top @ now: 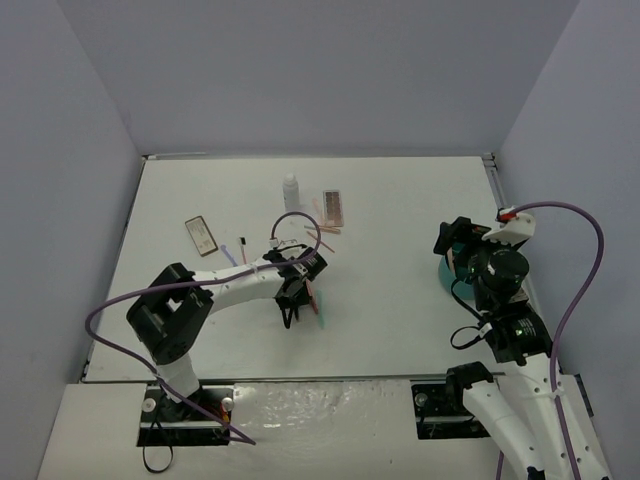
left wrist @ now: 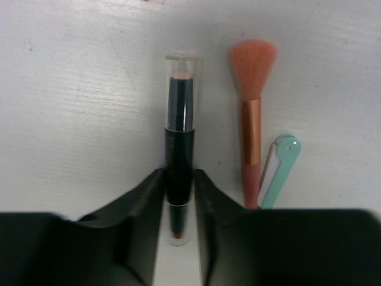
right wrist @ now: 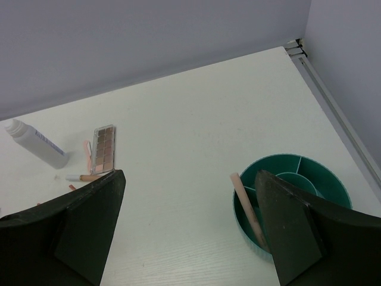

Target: Organize the makeup

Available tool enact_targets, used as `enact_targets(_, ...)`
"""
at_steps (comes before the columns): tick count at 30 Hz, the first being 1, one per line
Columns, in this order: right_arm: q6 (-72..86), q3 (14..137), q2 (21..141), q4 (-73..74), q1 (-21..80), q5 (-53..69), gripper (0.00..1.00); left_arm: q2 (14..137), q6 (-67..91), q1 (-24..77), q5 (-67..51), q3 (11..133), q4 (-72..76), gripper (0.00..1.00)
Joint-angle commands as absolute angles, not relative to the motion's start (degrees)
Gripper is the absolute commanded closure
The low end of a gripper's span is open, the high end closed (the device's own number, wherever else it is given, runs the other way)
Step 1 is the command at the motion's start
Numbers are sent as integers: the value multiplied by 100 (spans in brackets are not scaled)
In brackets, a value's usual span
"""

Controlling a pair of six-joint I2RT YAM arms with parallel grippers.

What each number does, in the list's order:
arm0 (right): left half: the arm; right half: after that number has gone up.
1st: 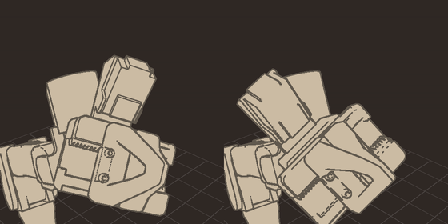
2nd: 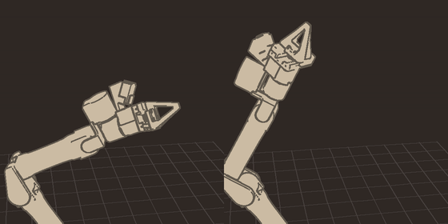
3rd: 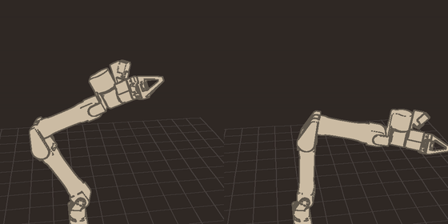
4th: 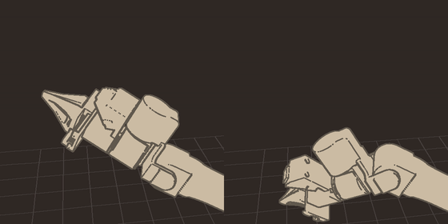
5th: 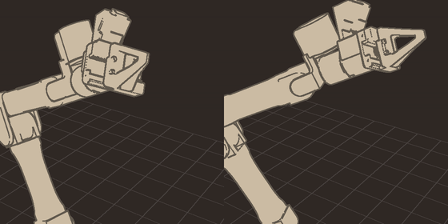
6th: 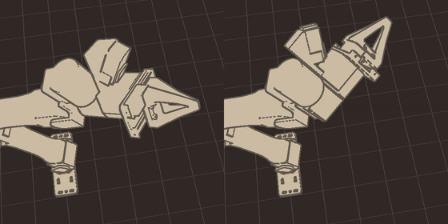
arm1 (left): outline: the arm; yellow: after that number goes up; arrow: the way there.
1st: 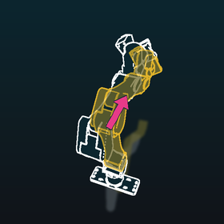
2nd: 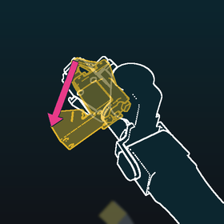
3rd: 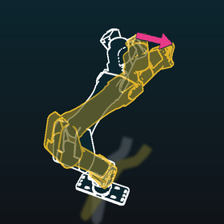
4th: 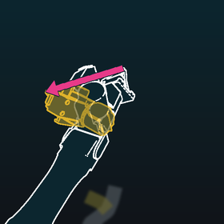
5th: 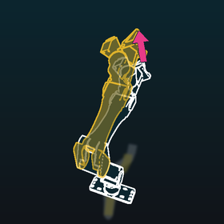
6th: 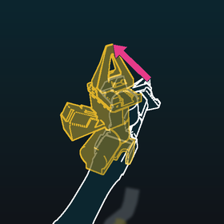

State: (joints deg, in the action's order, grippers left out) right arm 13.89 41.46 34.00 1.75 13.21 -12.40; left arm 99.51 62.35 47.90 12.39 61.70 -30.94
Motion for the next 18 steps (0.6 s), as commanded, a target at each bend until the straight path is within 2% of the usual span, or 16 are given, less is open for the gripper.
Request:
enact_targets(1,1450,4122,3409,-185,1363,-1265,12,9551,6308,4816,1366,5835,-3175,90)
enact_targets(3,1450,4114,3384,-185,1371,-1257,12,9448,6223,4816,1459,5784,-3226,98)
enact_targets(10,1268,4334,3516,-185,1469,-487,13,8203,4904,5071,2186,5703,-2833,100)
enact_targets(18,1459,4984,4134,-158,1500,2117,14,7126,2085,5509,1586,5187,113,100)
